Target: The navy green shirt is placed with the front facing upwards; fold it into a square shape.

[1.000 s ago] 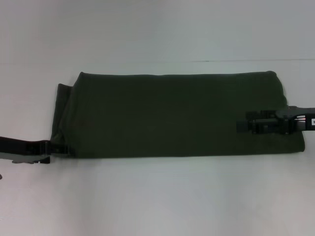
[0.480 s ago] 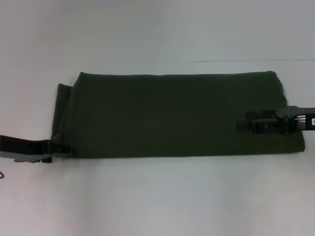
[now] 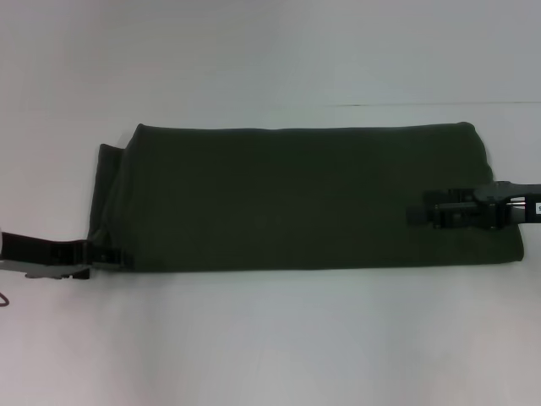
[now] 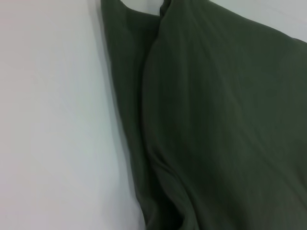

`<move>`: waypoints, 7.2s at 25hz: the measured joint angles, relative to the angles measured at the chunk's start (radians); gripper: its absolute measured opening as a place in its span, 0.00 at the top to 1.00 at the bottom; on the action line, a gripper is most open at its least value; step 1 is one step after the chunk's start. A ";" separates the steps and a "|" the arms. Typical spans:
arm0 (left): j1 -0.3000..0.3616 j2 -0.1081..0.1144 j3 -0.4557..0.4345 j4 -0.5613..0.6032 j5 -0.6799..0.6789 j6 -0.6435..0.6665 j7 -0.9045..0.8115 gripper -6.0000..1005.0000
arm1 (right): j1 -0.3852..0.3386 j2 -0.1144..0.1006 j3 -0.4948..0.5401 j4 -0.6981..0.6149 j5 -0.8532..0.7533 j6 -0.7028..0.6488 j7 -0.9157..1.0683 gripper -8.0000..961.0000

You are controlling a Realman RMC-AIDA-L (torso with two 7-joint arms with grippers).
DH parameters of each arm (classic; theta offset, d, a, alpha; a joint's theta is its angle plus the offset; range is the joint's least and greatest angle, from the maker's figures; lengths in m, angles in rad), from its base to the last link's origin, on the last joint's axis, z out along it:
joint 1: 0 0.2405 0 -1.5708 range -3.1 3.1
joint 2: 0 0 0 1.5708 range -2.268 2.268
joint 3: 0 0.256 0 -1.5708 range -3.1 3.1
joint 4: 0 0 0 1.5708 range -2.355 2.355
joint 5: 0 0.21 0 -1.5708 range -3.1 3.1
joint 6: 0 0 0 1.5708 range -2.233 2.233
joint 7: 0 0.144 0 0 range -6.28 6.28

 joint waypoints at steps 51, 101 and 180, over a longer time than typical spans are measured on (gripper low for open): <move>-0.045 -0.007 0.025 -0.027 0.001 -0.162 -0.015 0.63 | -0.009 0.000 0.023 0.000 0.000 0.009 0.000 0.09; 0.249 -0.015 -0.418 0.094 -0.333 -0.093 0.258 1.00 | 0.035 0.091 0.040 0.014 0.002 0.092 0.001 0.09; 0.241 -0.065 -0.226 -0.344 -0.778 0.442 1.309 0.31 | 0.019 0.053 -0.121 0.143 -0.086 0.307 0.296 0.10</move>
